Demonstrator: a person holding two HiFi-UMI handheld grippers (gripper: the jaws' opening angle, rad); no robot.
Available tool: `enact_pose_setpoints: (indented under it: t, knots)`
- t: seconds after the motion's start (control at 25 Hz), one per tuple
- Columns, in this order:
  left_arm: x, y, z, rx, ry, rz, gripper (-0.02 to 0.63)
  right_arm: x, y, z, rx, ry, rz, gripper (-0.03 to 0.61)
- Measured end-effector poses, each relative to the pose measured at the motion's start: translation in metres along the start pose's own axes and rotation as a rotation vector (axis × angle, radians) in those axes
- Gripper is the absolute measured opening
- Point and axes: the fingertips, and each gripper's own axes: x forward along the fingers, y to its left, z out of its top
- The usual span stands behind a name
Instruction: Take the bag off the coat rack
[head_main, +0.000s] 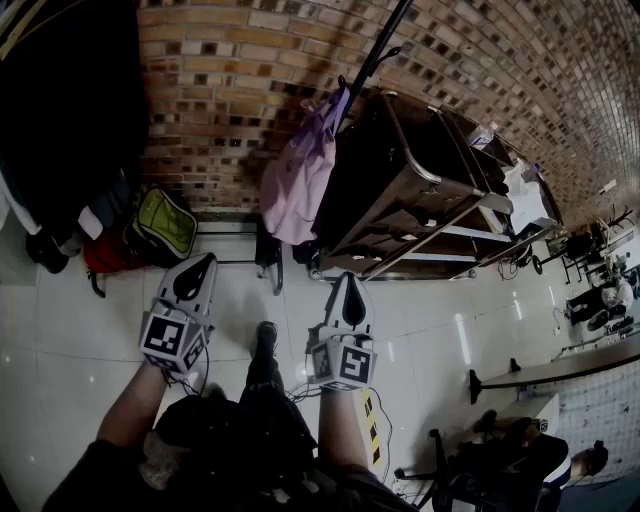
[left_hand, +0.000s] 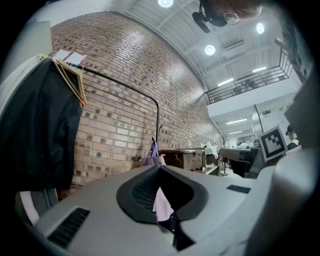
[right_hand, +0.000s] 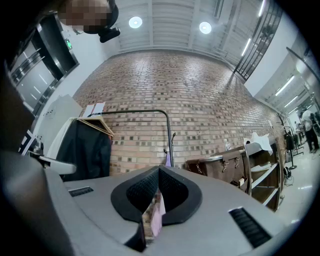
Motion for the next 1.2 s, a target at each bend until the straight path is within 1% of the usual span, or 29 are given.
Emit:
enact_pose_setpoints:
  t: [0.16, 0.24, 0.36, 0.56, 0.68, 0.88, 0.96, 1.04, 1.2]
  knots:
    - [0.043, 0.009, -0.005, 0.011, 0.001, 0.012, 0.017, 0.039, -0.027, -0.014, 0.018, 0.016, -0.013, 0.018]
    - [0.067, 0.009, -0.008, 0.024, 0.009, 0.012, 0.015, 0.061, -0.045, -0.019, 0.022, 0.004, -0.01, 0.018]
    - [0.11, 0.009, -0.01, 0.026, 0.0, 0.012, 0.017, 0.096, -0.069, -0.026, 0.033, 0.002, 0.0, 0.018]
    - [0.174, 0.009, -0.013, 0.045, 0.008, 0.015, 0.017, 0.152, -0.099, -0.045, 0.008, 0.007, 0.031, 0.018]
    - [0.211, 0.014, -0.017, 0.038, 0.01, 0.029, 0.016, 0.188, -0.115, -0.061, -0.013, 0.049, 0.056, 0.018]
    - [0.274, 0.028, -0.012, 0.031, 0.005, 0.055, 0.016, 0.253, -0.14, -0.086, -0.013, 0.109, 0.089, 0.018]
    - [0.297, 0.032, -0.01, 0.029, -0.003, 0.059, 0.017, 0.279, -0.145, -0.093, -0.001, 0.138, 0.111, 0.018]
    - [0.319, 0.033, -0.007, 0.031, -0.013, 0.062, 0.016, 0.302, -0.151, -0.098, 0.013, 0.139, 0.129, 0.02]
    - [0.359, 0.035, -0.005, 0.05, -0.03, 0.083, 0.017, 0.343, -0.16, -0.114, 0.022, 0.149, 0.188, 0.063]
